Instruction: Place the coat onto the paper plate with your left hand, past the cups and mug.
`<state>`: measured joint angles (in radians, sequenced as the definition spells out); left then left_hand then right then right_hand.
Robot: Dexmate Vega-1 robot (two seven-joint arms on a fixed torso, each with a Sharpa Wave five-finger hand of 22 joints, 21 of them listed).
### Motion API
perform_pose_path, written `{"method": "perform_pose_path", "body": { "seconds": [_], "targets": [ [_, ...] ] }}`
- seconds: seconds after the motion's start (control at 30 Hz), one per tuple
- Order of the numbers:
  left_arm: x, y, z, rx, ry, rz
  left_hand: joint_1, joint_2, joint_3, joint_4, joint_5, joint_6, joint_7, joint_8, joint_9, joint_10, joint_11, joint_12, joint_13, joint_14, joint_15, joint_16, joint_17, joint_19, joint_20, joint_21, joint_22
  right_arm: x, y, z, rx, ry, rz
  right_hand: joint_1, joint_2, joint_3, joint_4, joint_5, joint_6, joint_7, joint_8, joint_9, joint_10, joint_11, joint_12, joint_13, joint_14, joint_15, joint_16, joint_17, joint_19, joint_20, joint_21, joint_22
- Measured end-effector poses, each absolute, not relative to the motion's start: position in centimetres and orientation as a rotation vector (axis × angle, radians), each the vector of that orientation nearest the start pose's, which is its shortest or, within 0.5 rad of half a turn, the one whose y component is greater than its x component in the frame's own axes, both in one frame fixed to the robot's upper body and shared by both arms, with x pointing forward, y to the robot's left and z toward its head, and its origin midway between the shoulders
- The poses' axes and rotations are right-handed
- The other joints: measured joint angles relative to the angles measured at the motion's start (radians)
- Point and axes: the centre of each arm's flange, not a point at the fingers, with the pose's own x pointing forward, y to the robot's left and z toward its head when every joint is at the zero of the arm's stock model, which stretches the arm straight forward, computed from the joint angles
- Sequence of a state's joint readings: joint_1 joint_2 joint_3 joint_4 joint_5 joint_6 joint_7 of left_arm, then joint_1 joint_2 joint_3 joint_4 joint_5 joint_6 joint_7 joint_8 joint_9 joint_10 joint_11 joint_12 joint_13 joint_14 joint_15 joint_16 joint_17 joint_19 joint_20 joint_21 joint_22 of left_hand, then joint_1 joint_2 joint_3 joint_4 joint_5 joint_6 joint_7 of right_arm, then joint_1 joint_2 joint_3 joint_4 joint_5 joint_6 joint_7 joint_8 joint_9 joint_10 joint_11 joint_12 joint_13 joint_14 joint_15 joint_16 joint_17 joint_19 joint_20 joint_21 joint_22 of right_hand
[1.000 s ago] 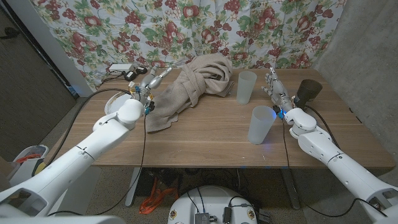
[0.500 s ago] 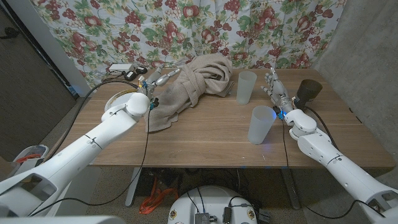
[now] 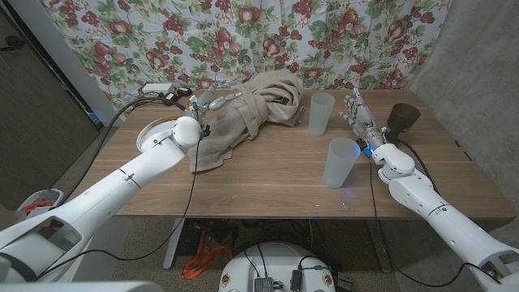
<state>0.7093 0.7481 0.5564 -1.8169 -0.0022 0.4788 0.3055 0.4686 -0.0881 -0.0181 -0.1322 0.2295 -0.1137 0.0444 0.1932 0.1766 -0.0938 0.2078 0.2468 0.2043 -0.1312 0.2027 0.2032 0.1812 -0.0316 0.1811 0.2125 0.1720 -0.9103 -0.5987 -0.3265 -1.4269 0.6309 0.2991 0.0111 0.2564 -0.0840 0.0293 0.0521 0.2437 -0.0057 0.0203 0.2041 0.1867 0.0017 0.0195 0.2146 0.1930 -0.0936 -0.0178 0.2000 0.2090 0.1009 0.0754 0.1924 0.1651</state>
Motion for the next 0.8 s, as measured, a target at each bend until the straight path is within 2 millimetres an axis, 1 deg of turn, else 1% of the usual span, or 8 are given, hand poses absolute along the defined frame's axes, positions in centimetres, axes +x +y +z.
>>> {"method": "perform_pose_path", "body": {
  "seconds": [0.1,0.23,0.37,0.43,0.5,0.63,0.73,0.8],
  "targets": [
    [60.7,25.3,7.1,0.849,-0.512,0.219,0.007,0.000,0.000,0.000,0.004,0.006,0.009,0.000,0.000,0.000,0.000,-0.007,-0.003,0.001,-0.001,-0.006,0.000,0.004,-0.005,0.000,0.000,62.2,-31.2,-1.2,-0.031,-0.655,0.197,0.000,0.000,0.000,0.000,0.000,0.001,0.001,0.000,-0.001,0.005,0.005,0.000,0.000,0.000,0.000,0.000,0.000,0.000,0.000,0.000,0.000],
    [60.9,25.1,7.3,0.868,-0.513,0.231,0.015,-0.003,-0.008,0.000,0.008,0.002,0.037,0.000,0.000,-0.015,0.003,-0.019,-0.005,-0.018,-0.009,-0.018,0.000,-0.011,-0.019,-0.017,0.000,62.0,-31.3,-1.0,-0.031,-0.661,0.198,0.015,0.015,0.002,-0.002,0.000,0.008,0.004,0.008,-0.001,0.009,0.009,0.000,-0.002,0.015,0.015,0.004,-0.005,0.000,0.000,0.000,0.000],
    [61.3,25.0,7.5,0.884,-0.507,0.236,0.018,0.000,-0.012,0.004,0.008,0.010,0.037,0.000,0.000,-0.018,0.000,-0.019,-0.005,-0.027,-0.012,-0.019,0.000,-0.018,-0.015,-0.018,0.000,61.8,-31.3,-0.9,-0.031,-0.667,0.198,0.013,0.029,0.007,-0.001,-0.004,0.010,0.003,0.008,-0.001,0.022,0.007,0.000,-0.003,0.018,0.018,0.007,-0.005,0.005,0.005,0.000,0.000],
    [61.5,25.0,7.6,0.887,-0.505,0.238,0.022,0.004,-0.015,0.007,0.008,0.008,0.060,0.000,0.000,-0.020,-0.003,-0.023,-0.006,-0.036,-0.021,-0.021,0.000,-0.025,-0.022,-0.024,0.000,61.8,-31.3,-0.9,-0.031,-0.668,0.199,0.012,0.037,0.007,-0.001,-0.004,0.015,0.008,0.008,-0.001,0.025,0.011,0.004,-0.003,0.018,0.018,0.007,-0.005,0.005,0.005,0.000,0.000],
    [61.8,25.0,7.6,0.898,-0.493,0.234,0.022,0.004,-0.016,0.007,0.015,0.004,0.070,-0.002,0.000,-0.027,-0.021,-0.027,-0.009,-0.042,-0.026,-0.022,0.000,-0.041,-0.024,-0.025,0.000,61.8,-31.3,-0.8,-0.031,-0.671,0.199,0.012,0.037,0.010,-0.003,-0.004,0.019,0.012,0.008,-0.001,0.031,0.017,0.004,-0.003,0.018,0.018,0.007,-0.005,0.005,0.005,0.000,0.000],
    [62.1,25.0,7.9,0.916,-0.480,0.230,0.022,0.004,-0.019,0.011,0.015,0.007,0.074,-0.006,0.000,-0.052,-0.056,-0.039,-0.008,-0.040,-0.043,-0.026,0.000,-0.071,-0.033,-0.032,0.000,61.7,-31.3,-0.7,-0.030,-0.676,0.199,0.018,0.050,0.012,-0.003,-0.004,0.020,0.013,0.008,-0.001,0.032,0.018,0.004,-0.003,0.018,0.018,0.007,-0.009,0.005,0.005,0.000,0.000],
    [62.3,24.9,8.0,0.937,-0.465,0.226,0.026,0.008,-0.024,0.015,0.022,0.007,0.074,-0.006,0.000,-0.067,-0.071,-0.042,-0.006,-0.042,-0.049,-0.029,0.000,-0.086,-0.040,-0.032,0.000,61.7,-31.3,-0.7,-0.028,-0.678,0.200,0.022,0.055,0.015,-0.001,-0.004,0.020,0.013,0.008,-0.001,0.032,0.018,0.004,-0.003,0.018,0.018,0.007,-0.009,0.005,0.005,0.000,0.000],
    [62.4,24.8,8.1,0.940,-0.467,0.225,0.028,0.006,-0.024,0.015,0.025,0.007,0.074,-0.006,0.000,-0.070,-0.070,-0.044,-0.006,-0.040,-0.053,-0.029,0.000,-0.098,-0.038,-0.032,0.000,61.7,-31.3,-0.7,-0.028,-0.679,0.200,0.020,0.061,0.015,-0.001,-0.004,0.020,0.014,0.008,-0.001,0.034,0.020,0.004,-0.003,0.018,0.018,0.007,-0.009,0.005,0.005,0.000,0.000]
  ]
}}
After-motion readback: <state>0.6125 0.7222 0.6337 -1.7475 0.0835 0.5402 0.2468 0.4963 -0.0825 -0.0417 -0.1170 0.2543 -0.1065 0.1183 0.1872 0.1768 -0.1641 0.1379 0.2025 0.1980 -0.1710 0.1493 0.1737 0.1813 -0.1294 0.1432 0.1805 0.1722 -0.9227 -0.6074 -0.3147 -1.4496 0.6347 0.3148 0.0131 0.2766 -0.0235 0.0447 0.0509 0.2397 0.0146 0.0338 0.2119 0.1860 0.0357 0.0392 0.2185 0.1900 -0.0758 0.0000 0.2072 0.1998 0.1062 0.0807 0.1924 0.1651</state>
